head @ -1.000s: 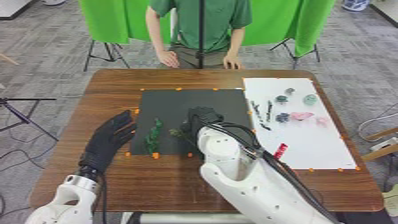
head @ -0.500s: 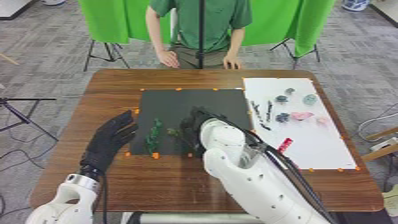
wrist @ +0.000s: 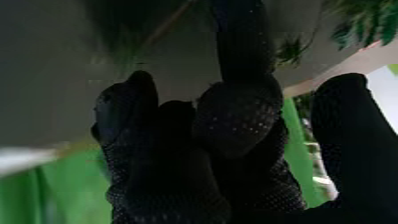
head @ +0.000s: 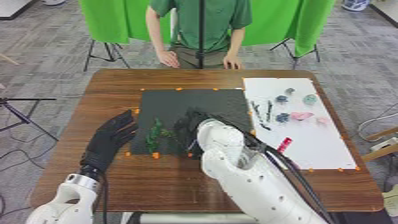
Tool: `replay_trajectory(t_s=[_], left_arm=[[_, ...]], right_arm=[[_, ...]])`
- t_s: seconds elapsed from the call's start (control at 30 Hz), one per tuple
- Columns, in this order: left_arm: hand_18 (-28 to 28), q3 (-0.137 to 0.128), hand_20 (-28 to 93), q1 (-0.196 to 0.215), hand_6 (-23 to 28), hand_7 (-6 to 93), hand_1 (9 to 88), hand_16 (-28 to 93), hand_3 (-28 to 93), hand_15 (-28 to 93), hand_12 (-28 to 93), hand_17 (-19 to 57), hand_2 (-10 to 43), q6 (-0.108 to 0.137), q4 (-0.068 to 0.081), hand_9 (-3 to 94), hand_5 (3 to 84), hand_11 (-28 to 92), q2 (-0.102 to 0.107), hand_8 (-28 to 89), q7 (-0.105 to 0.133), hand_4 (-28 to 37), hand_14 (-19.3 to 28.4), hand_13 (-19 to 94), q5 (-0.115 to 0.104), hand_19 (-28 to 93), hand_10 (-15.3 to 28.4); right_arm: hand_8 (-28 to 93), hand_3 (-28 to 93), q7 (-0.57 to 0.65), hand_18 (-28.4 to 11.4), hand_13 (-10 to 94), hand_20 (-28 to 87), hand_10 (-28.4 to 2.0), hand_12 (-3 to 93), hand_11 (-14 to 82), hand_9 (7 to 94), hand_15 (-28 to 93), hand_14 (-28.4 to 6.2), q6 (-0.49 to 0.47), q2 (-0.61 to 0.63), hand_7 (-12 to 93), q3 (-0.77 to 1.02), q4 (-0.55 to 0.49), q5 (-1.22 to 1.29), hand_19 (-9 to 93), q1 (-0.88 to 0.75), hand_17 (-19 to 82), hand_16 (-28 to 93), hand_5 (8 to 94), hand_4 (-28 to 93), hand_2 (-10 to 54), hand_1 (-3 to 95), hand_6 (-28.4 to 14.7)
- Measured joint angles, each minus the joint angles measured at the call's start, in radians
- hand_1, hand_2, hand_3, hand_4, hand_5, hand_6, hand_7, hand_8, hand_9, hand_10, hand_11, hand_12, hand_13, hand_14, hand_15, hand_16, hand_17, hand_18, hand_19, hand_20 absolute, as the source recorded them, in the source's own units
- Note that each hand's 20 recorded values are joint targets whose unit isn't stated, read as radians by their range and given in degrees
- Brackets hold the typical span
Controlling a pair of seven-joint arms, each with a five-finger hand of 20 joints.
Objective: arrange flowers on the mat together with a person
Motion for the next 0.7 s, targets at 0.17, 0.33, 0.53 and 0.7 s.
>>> replay_trajectory(t_s=[0.17, 0.33, 0.53, 0.7], left_arm=[[21.6, -0.004, 3, 0.008, 4.1, 19.6, 26.2, -2, 70, 24, 12, -9.6, -1.5, 0.001, -0.001, 21.6, 31.1, 25, -0.001, -11, 0.013, -28.3, 14.4, 22, 0.000, 45, 11.4], [21.6, -0.011, 3, 0.017, 4.2, 19.5, 26.2, -2, 70, 24, 12, -9.7, -1.6, 0.003, -0.004, 21.6, 31.2, 25, -0.005, -11, 0.023, -28.3, 14.4, 22, 0.000, 45, 11.4], [21.6, -0.021, 3, 0.028, 4.1, 19.5, 26.2, -2, 70, 23, 12, -9.7, -1.6, 0.007, -0.010, 21.7, 31.1, 25, -0.017, -11, 0.032, -28.3, 14.3, 22, 0.000, 45, 11.5], [21.6, -0.032, 3, 0.043, 4.2, 19.6, 26.3, -2, 70, 24, 12, -9.5, -1.6, 0.017, -0.019, 21.6, 31.1, 25, -0.021, -11, 0.038, -28.3, 14.5, 22, -0.006, 45, 11.5]], right_arm=[[-10, 75, -0.036, -19.6, 94, 19, -5.2, 32.5, 54.6, 93.7, 74, -2.4, 0.033, 0.029, 24, -0.009, -0.022, -0.090, 93, 0.008, 53, 26, 84.6, -24, 8.7, 17.1, -1.9], [-10, 75, -0.047, -20.9, 82, 18, -10.8, 37.5, 47.5, 86.7, 73, -8.8, 0.052, 0.072, 23, 0.001, -0.074, -0.058, 88, 0.022, 38, 29, 76.0, -24, 8.8, 17.8, -2.4], [-12, 80, -0.176, -22.3, 59, 25, -15.3, 30.0, 41.0, 63.0, 61, -12.4, 0.175, 0.158, 27, 0.110, -0.183, 0.046, 59, -0.014, 18, 21, 62.1, -24, 8.8, 20.7, -4.0], [-13, 84, -0.423, -22.5, 47, 26, -16.1, 27.6, 37.0, 52.0, 54, -13.1, 0.314, 0.249, 27, 0.321, -0.193, 0.221, 56, -0.105, 15, 18, 53.6, -24, 8.5, 21.2, -4.4]])
